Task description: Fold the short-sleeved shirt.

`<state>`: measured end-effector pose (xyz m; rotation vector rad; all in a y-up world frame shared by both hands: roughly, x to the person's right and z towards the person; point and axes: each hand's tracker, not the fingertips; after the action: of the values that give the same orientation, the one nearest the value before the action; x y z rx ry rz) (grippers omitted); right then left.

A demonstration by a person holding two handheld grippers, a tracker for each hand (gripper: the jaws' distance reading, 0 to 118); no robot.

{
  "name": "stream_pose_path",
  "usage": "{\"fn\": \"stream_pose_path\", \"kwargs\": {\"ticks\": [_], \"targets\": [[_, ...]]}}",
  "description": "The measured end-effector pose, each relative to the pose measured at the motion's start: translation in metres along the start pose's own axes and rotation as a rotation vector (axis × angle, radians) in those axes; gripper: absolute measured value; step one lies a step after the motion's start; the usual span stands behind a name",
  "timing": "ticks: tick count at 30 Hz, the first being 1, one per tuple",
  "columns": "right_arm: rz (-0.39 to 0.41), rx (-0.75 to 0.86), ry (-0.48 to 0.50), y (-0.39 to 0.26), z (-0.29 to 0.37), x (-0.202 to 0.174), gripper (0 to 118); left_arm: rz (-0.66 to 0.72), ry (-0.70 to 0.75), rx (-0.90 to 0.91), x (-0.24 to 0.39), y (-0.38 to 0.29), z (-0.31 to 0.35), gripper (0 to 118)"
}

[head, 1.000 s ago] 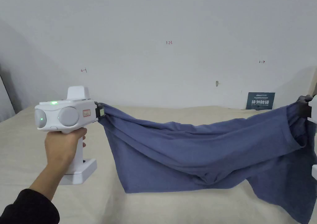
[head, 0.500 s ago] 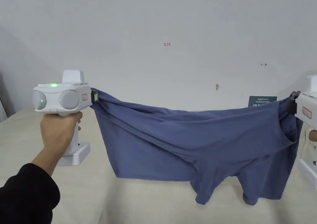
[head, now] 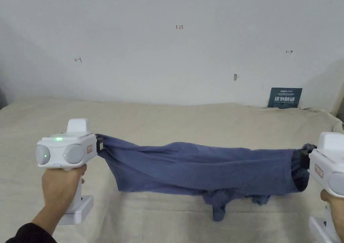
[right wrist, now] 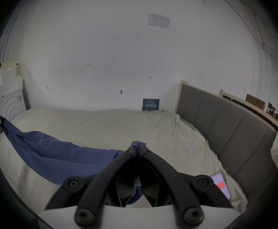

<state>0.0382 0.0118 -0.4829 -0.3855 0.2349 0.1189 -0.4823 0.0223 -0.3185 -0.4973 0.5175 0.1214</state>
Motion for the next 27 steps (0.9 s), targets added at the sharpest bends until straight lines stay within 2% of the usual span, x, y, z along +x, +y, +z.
{"fn": "stream_pose_path", "kwargs": {"ticks": [11,14,21,27], "targets": [[-0.054,-0.174,0.025,-0.138,0.077,0.009,1,0.026,-0.014,-0.205,-0.027,-0.152,0.05,7],[-0.089,-0.2,0.028,-0.164,0.103,0.013,1,0.061,-0.017,-0.275,-0.038,-0.186,0.069,7],[-0.132,-0.229,0.02,-0.202,0.161,0.021,1,0.072,-0.013,-0.294,-0.063,-0.235,0.116,7],[-0.134,-0.236,0.022,-0.224,0.208,0.028,1,0.074,-0.025,-0.283,-0.08,-0.252,0.164,7]]}}
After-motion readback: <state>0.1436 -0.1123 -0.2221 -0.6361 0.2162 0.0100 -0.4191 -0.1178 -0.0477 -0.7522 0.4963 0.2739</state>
